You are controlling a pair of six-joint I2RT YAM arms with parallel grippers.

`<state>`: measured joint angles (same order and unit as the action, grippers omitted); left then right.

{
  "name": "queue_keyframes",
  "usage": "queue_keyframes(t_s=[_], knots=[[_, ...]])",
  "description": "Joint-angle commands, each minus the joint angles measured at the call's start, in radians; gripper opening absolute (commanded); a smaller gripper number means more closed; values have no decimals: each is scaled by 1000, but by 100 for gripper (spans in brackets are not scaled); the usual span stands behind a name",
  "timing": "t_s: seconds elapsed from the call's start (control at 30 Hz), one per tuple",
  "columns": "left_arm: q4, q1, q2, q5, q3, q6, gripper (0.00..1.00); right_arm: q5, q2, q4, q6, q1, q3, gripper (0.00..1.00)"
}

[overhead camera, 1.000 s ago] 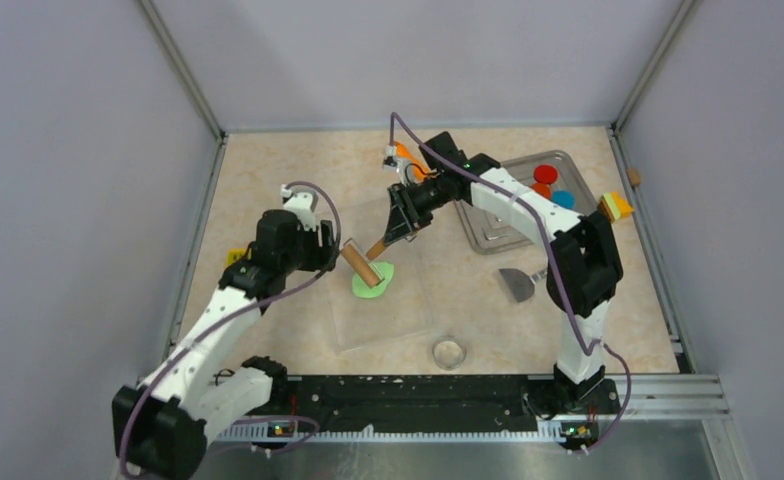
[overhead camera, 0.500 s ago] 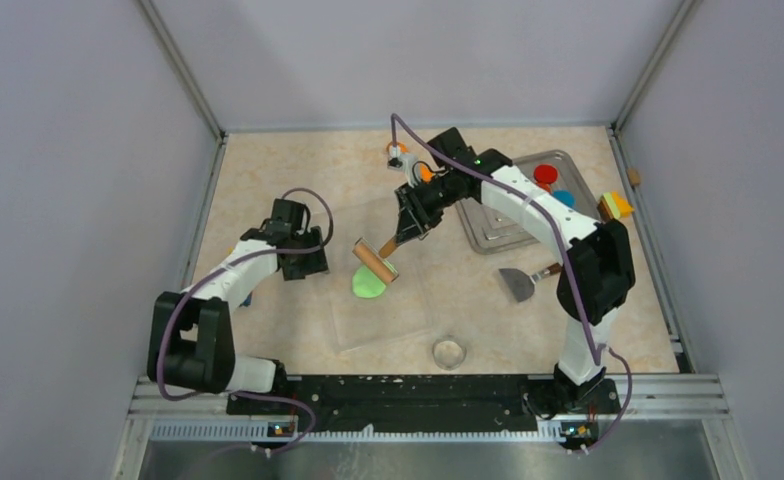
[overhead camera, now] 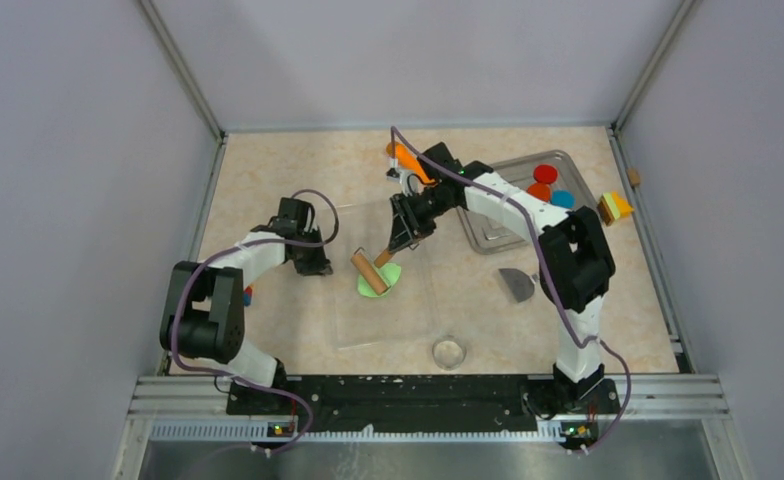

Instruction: Roll out the dumpling wrappers from the dough

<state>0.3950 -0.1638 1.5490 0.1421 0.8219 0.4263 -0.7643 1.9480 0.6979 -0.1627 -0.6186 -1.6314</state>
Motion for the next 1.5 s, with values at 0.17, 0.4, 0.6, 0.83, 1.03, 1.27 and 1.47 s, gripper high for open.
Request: queue_keyframes(t_s=[0.17,0.4,0.6,0.83,1.03,1.27,1.47], knots=[[-24,0,56,14,-11,46,0,203,98,57,-41,-11,-17,0],[-33,0,57,37,-12,90,0,265,151,67,-33,-58,47,0],[-46,0,54,45,-22,94,0,256,209,55,-49,-89,14,0],[-55,0,46,41,-34,95,0,200,238,34,-77,-134,-10,0],[-54,1,42,29,-33,99,0,198,241,24,-102,-150,22,0],[-57,3,37,25,-39,92,0,146,233,4,-104,-158,33,0],[-60,3,30,31,-35,57,0,-19,137,2,-22,-161,-33,0]])
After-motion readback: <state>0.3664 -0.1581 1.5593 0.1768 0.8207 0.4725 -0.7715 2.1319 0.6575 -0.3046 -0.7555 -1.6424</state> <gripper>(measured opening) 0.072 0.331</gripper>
